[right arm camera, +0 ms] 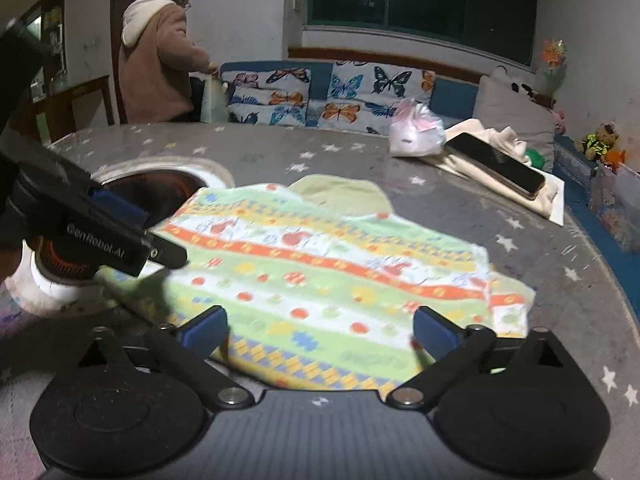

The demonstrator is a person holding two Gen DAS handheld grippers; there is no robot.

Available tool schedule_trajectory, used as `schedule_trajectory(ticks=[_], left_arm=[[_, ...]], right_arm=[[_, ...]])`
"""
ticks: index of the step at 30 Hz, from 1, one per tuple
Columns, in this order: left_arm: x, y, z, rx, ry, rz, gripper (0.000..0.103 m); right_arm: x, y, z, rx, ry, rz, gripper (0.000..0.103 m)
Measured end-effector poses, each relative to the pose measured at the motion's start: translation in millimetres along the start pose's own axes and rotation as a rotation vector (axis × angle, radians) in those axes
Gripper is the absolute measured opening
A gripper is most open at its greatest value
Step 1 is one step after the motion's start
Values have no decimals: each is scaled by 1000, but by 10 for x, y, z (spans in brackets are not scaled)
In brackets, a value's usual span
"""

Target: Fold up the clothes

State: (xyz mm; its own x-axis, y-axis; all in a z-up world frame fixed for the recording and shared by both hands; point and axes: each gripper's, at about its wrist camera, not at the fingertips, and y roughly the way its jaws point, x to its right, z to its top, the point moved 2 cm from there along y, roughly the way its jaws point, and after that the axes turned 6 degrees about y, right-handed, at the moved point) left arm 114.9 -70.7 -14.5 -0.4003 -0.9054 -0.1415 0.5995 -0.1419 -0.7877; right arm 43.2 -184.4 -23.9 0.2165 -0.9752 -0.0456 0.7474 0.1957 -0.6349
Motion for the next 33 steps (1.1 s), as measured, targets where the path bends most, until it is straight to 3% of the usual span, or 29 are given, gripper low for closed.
schedule_trajectory(ticks=[12,33], left_arm=[[-67,-164,-206,0,18,28,74],[76,-471,-578,22,-1,-10,98]], right_arm=[[-116,3,-127,-23,53,24,103],[-241,65,-227,10,13,-58,103]])
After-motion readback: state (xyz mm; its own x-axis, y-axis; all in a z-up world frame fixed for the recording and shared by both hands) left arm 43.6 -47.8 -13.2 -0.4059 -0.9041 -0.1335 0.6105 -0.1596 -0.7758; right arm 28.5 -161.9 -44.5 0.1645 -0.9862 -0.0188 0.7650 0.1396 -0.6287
